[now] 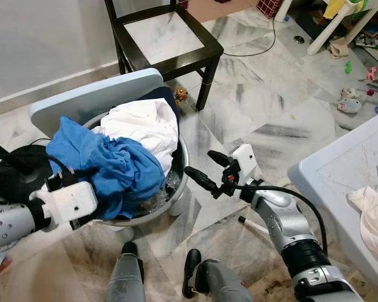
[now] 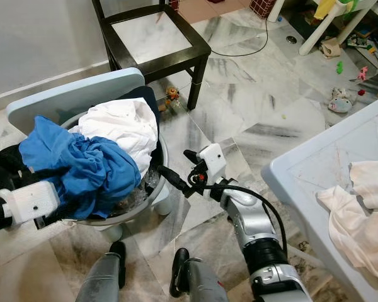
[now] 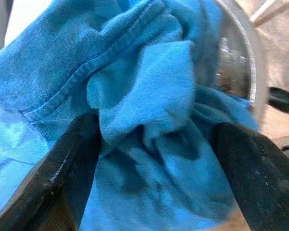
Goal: Hang hanger
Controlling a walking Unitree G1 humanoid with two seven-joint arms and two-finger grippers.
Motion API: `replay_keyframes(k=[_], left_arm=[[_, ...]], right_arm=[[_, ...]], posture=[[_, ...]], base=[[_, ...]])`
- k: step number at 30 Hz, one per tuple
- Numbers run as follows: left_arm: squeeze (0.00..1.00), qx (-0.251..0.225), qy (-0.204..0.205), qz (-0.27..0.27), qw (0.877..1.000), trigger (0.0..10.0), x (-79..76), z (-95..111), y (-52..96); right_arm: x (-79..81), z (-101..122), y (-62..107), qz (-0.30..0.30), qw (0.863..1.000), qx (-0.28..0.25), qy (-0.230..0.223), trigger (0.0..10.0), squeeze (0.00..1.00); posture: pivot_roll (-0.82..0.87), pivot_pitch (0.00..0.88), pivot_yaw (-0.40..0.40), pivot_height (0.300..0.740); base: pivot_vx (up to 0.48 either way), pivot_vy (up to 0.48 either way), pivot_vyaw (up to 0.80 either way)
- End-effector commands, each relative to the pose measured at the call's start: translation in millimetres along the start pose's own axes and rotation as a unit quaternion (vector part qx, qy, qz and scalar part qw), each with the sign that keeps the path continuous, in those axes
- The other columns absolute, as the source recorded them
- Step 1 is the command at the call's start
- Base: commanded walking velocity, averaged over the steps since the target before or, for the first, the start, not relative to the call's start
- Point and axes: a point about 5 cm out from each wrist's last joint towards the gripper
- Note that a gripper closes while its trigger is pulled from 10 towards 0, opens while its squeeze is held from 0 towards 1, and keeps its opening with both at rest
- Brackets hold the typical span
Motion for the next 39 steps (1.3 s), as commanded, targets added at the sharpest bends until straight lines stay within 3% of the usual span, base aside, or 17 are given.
replay_keyframes(k=[1, 2, 4, 5, 6, 15, 18, 20, 32, 33, 34, 35, 36, 39], left_arm=[[0.00, -0.001, 0.006, -0.025, 1.000, 1.7, -12.6, 1, -0.4], [0.00, -0.001, 0.005, -0.024, 1.000, 3.5, -13.6, 1, -0.2], [0.00, -0.005, 0.004, -0.014, 1.000, 4.0, -12.3, 3, 1.6], [0.00, -0.009, -0.004, 0.002, 1.000, 4.7, -8.0, 6, 2.6], [0.00, -0.011, -0.012, 0.007, 1.000, 10.0, -5.6, 8, 3.3], [0.00, -0.014, -0.080, 0.041, 0.996, 10.0, 19.5, 27, 13.7], [0.00, -0.011, -0.086, 0.053, 0.995, 10.0, 23.1, 23, 12.4], [1.00, -0.023, -0.097, 0.080, 0.992, 10.0, 28.4, 20, 9.0], [1.00, -0.072, -0.118, 0.125, 0.982, 10.0, 37.3, 26, -3.3], [0.75, -0.081, -0.118, 0.125, 0.982, 10.0, 37.3, 27, -5.8], [0.75, -0.083, -0.119, 0.124, 0.982, 10.0, 37.0, 27, -6.8], [0.12, -0.088, -0.116, 0.122, 0.982, 10.0, 36.5, 28, -8.3], [0.00, -0.092, -0.115, 0.119, 0.982, 10.0, 35.6, 28, -9.7], [0.00, -0.102, -0.109, 0.096, 0.984, 10.0, 29.8, 32, -14.5]], right_arm=[[1.7, -7, 5.3, 0.008, 1.000, 0.013, -0.004, 10.0, 0.00], [0.4, -7, 5.6, 0.004, 1.000, 0.014, -0.003, 10.0, 0.00], [-0.8, -6, 5.8, 0.003, 1.000, 0.014, -0.003, 10.0, 0.00], [-1.1, -6, 5.7, 0.004, 1.000, 0.014, -0.003, 10.0, 0.00], [-0.9, -6, 5.3, 0.004, 1.000, 0.014, -0.003, 10.0, 0.00], [4.8, -8, 2.9, 0.013, 1.000, 0.018, -0.006, 10.0, 0.00], [7.5, -9, 2.7, 0.017, 1.000, 0.017, -0.016, 10.0, 0.00], [11.1, -11, 3.7, 0.028, 0.999, 0.020, -0.019, 10.0, 0.00], [11.1, -14, 6.9, 0.030, 0.999, 0.029, -0.012, 10.0, 0.00], [11.1, -14, 7.2, 0.030, 0.999, 0.030, -0.012, 10.0, 0.00], [11.1, -14, 7.3, 0.030, 0.999, 0.030, -0.011, 10.0, 0.00], [11.1, -14, 7.2, 0.031, 0.999, 0.030, -0.011, 10.0, 0.00], [11.2, -14, 7.0, 0.031, 0.999, 0.031, -0.011, 10.0, 0.00], [12.6, -14, 6.2, 0.034, 0.999, 0.032, -0.008, 10.0, 0.00]], posture=[[0.40, 0.360, -0.154, 0.740], [0.40, 0.360, -0.154, 0.740], [0.40, 0.361, -0.157, 0.740], [0.40, 0.362, -0.159, 0.740], [0.41, 0.362, -0.161, 0.740], [0.41, 0.365, -0.159, 0.740], [0.41, 0.366, -0.159, 0.740], [0.40, 0.365, -0.159, 0.740], [0.38, 0.368, -0.167, 0.740], [0.38, 0.369, -0.168, 0.740], [0.38, 0.369, -0.169, 0.740], [0.38, 0.369, -0.168, 0.740], [0.38, 0.369, -0.168, 0.740], [0.38, 0.370, -0.168, 0.740]], base=[[0.000, 0.000, 0.00], [0.000, 0.000, 0.00], [0.000, 0.000, 0.00], [0.000, 0.000, 0.00], [0.000, 0.000, 0.00], [0.000, 0.000, 0.00], [0.000, 0.000, 0.00], [0.000, 0.000, 0.00], [0.000, 0.000, 0.00], [0.000, 0.000, 0.00], [0.000, 0.000, 0.00], [0.000, 0.000, 0.00], [0.000, 0.000, 0.00], [0.000, 0.000, 0.00]])
Point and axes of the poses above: a point about 5 cm out from each wrist's last joint towards the gripper, its own y axis pointing back from the gripper into the wrist, its own z axis along the axis of the wrist's last joint, x = y × z, and after that the axes turned 8 degrees about y, right-handed
